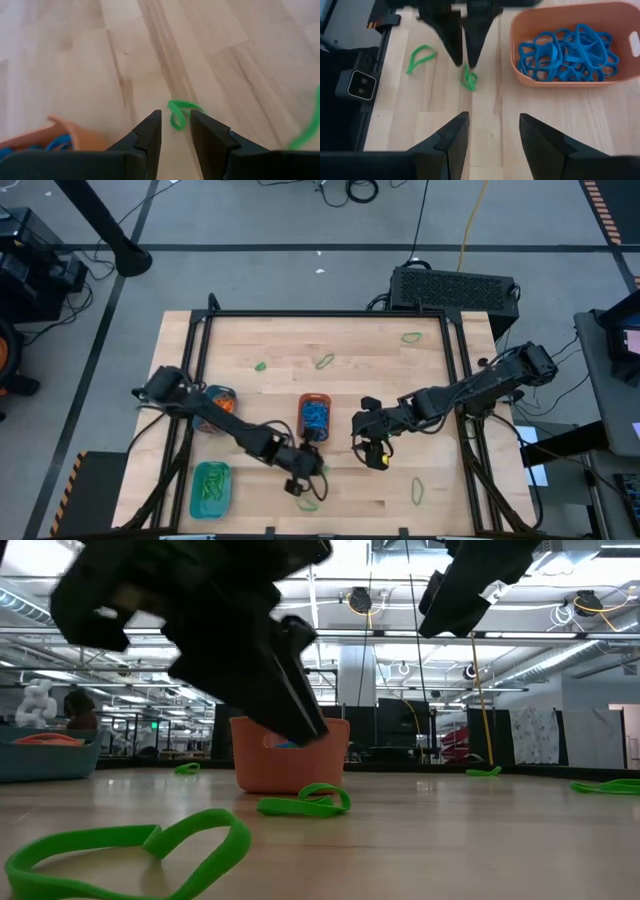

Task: Sort rubber bands into baskets
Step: Put the green rubber band into the green bin

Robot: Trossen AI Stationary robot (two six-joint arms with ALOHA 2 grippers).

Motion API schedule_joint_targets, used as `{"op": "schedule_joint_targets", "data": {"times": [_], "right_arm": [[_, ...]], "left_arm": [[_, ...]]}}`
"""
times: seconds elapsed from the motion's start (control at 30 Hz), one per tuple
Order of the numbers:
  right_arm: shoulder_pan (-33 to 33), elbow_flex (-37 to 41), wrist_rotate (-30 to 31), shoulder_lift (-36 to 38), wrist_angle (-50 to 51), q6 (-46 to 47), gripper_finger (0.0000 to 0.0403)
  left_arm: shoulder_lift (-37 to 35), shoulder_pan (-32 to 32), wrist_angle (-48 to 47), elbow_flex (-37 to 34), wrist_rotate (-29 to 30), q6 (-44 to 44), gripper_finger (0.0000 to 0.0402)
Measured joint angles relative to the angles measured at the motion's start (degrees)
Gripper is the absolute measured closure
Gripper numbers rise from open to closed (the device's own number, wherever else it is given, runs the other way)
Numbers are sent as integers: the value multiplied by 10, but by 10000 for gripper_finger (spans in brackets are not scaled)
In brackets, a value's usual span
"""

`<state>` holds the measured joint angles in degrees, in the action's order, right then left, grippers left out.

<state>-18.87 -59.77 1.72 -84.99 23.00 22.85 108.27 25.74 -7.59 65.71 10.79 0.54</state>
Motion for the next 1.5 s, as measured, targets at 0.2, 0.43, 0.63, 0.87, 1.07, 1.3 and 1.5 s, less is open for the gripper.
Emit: {"op": "schedule_joint_targets", "data": {"times": [0.2, 0.43, 0.63, 0.87, 1.07, 1.3, 1.5], "right_arm": [[-5, 0, 4, 0, 0, 2, 236], [-30, 0, 57, 0, 0, 10, 236], [-48, 0, 72, 0, 0, 17, 236], [-49, 0, 73, 0, 0, 16, 236], [-49, 0, 73, 0, 0, 16, 236], [-49, 0, 73, 0, 0, 16, 236], [-49, 0, 73, 0, 0, 16, 236]], "left_arm": [[65, 5, 0, 32, -19, -4, 291], [91, 10, 7, 35, -17, -46, 291], [92, 13, 2, 35, 8, -62, 291], [94, -2, 0, 41, 33, -61, 291], [95, -2, -7, 46, 32, -57, 309], [93, 0, -8, 48, 33, -46, 392], [58, 22, -34, 57, 48, -41, 397]]}}
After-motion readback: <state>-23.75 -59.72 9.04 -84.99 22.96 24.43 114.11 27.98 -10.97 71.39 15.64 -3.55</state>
